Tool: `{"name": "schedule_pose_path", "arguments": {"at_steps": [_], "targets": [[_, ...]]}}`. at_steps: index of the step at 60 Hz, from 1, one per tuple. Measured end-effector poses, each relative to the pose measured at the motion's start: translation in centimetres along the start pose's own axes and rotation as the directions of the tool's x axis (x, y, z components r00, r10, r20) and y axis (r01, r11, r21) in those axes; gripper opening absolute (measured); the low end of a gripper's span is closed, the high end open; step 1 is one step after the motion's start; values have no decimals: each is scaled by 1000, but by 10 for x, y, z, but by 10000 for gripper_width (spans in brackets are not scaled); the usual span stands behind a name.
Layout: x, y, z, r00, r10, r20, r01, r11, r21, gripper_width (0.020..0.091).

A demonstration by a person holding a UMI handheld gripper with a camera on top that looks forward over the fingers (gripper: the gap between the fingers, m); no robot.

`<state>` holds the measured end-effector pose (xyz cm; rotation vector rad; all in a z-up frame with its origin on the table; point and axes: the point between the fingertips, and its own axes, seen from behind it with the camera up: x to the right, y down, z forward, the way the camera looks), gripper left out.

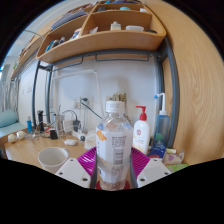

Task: Pour water

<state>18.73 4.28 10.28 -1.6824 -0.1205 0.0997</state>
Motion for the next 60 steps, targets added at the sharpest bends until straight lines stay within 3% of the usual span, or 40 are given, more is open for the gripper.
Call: {"name": "schedule_pose_path", "arguments": {"at_steps": [6,12,14,44,60], "targets": [[-3,2,-3,1000,-22,-4,22,999,-24,551],[2,-3,-11,999,-22,-41,21,999,-30,811],[3,-4,-16,998,-21,-52,19,999,-26,853],[-16,-6,-153,972,63,-225,-70,997,-22,846],[-47,-27,-179,982,63,-176,-61,998,14,846]]}}
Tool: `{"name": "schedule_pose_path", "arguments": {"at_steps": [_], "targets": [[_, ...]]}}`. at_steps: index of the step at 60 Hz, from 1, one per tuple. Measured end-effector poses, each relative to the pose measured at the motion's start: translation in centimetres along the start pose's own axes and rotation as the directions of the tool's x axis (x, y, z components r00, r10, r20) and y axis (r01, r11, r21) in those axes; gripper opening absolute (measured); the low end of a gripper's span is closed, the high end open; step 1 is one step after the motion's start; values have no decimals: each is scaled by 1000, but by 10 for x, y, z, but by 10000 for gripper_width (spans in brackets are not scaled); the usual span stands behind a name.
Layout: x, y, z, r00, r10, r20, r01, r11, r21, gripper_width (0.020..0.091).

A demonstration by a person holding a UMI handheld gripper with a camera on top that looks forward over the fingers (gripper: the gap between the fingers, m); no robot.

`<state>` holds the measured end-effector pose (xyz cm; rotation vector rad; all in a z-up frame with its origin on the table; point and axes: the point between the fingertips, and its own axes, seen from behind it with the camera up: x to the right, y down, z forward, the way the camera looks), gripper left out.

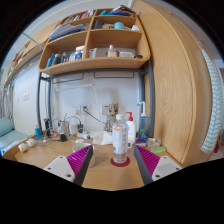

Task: Pour water

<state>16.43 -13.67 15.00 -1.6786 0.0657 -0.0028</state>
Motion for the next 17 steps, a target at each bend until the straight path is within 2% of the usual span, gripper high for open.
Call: {"name": "schedule_pose_path", "arguments": {"at_steps": [17], "targets": [[-19,-4,-4,999,16,40,-17,1000,11,847]]}}
